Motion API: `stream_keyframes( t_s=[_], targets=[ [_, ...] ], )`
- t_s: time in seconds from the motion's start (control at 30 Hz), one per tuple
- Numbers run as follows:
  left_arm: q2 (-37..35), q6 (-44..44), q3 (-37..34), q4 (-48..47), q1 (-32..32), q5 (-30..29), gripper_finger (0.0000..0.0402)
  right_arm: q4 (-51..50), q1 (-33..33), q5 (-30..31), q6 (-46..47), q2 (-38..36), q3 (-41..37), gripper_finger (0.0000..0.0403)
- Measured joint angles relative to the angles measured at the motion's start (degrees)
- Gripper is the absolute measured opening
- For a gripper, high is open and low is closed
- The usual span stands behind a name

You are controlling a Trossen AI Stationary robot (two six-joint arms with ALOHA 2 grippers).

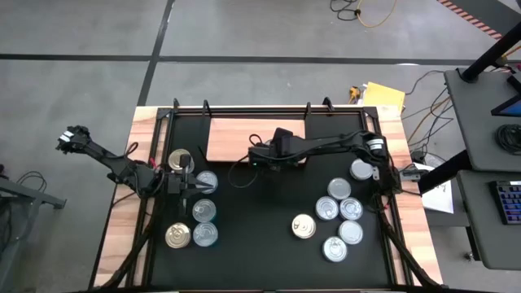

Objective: Stack canned seafood by type on shelf
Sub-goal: Put the blue tuna can on the shelf

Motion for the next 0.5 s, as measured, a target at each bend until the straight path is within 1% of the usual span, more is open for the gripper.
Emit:
stream_keyframes(
  t_s=[0.1,0.17,0.23,0.3,0.4,0.43,0.5],
  targets=[
    [0.0,0.0,0.0,0.0,0.0,0.0,0.0,0.4,-0.5,-0.6,3.0,-1.5,1.0,0.0244],
    [0.0,0.0,0.0,0.0,0.0,0.0,0.0,0.7,-1.9,-4.3,5.8,-1.9,2.3,0.0216],
    [0.0,0.0,0.0,0.2,0.0,0.0,0.0,0.7,-3.8,-9.3,7.5,-1.9,3.3,0.0175],
    [0.0,0.0,0.0,0.3,0.0,0.0,0.0,1.9,-5.5,-13.2,8.4,-1.7,3.7,0.0124],
    [0.0,0.0,0.0,0.4,0.0,0.0,0.0,3.2,-7.7,-15.2,8.7,-1.4,3.9,0.0038],
    [0.0,0.0,0.0,0.3,0.0,0.0,0.0,3.6,-8.2,-15.2,8.5,-1.4,3.8,0.0025],
    [0.0,0.0,0.0,0.4,0.0,0.0,0.0,4.5,-8.9,-15.2,8.3,-1.4,3.3,0.002]
  ],
)
